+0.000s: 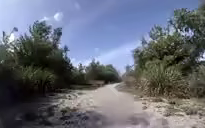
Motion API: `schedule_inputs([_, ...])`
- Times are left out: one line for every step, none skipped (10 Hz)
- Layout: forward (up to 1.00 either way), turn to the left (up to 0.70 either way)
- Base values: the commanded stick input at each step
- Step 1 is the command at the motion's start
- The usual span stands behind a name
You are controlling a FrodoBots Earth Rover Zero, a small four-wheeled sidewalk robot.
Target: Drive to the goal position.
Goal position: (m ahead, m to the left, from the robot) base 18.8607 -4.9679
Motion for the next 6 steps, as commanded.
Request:
schedule_inputs([0.7,0.0])
schedule_inputs([0.7,0.0])
schedule_inputs([0.7,0.0])
schedule_inputs([0.7,0.0])
schedule_inputs([0.7,0.0])
schedule_inputs([0.7,0.0])
